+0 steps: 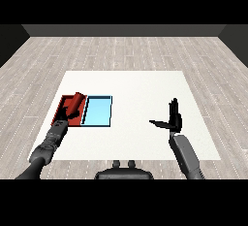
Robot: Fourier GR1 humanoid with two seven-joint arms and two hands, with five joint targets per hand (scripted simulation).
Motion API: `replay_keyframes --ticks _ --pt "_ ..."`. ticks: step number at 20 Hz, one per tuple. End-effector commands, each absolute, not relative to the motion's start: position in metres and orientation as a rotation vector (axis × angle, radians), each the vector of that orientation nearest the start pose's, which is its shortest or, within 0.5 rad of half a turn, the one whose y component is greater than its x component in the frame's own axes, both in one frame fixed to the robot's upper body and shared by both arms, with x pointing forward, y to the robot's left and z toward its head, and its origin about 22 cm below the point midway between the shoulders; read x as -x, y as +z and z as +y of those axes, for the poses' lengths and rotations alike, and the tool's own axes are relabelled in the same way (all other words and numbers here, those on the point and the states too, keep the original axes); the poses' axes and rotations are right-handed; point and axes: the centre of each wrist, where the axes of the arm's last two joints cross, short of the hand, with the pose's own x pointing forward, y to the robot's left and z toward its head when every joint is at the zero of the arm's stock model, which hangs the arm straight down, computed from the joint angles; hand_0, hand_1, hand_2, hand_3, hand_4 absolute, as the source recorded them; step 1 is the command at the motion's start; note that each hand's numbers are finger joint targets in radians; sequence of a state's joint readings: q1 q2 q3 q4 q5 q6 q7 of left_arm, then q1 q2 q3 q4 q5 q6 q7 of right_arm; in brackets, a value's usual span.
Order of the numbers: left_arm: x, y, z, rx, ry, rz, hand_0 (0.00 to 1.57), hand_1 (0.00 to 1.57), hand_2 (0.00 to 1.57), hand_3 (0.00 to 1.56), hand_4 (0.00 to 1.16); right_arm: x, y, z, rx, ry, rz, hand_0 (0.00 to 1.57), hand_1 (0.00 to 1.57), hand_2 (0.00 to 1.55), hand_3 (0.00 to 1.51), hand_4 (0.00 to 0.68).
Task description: Pick the red can and put it in the red box
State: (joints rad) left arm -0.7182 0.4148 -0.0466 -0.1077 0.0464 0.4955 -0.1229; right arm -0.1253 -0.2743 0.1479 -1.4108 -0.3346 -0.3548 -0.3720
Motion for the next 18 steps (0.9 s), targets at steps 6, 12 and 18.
replay_keyframes --ticks 6,12,18 --pt "-0.327 -0.064 0.381 -0.758 -0.001 -0.802 0.00 0.00 0.00 0.00 0.00 -0.271 0.008 -0.253 0.152 -0.185 -1.855 0.00 0.00 0.00 0.00 0.000" --pt "-0.332 -0.050 0.392 -0.818 -0.031 -0.858 0.00 0.00 0.00 0.00 0.00 -0.285 0.003 -0.262 0.169 -0.185 -1.878 0.00 0.00 0.00 0.00 0.000" --pt "-0.361 -0.021 0.379 -0.732 0.079 -1.261 0.00 0.00 0.00 0.00 0.00 -0.275 -0.001 -0.250 0.126 -0.185 -1.901 0.00 0.00 0.00 0.00 0.000"
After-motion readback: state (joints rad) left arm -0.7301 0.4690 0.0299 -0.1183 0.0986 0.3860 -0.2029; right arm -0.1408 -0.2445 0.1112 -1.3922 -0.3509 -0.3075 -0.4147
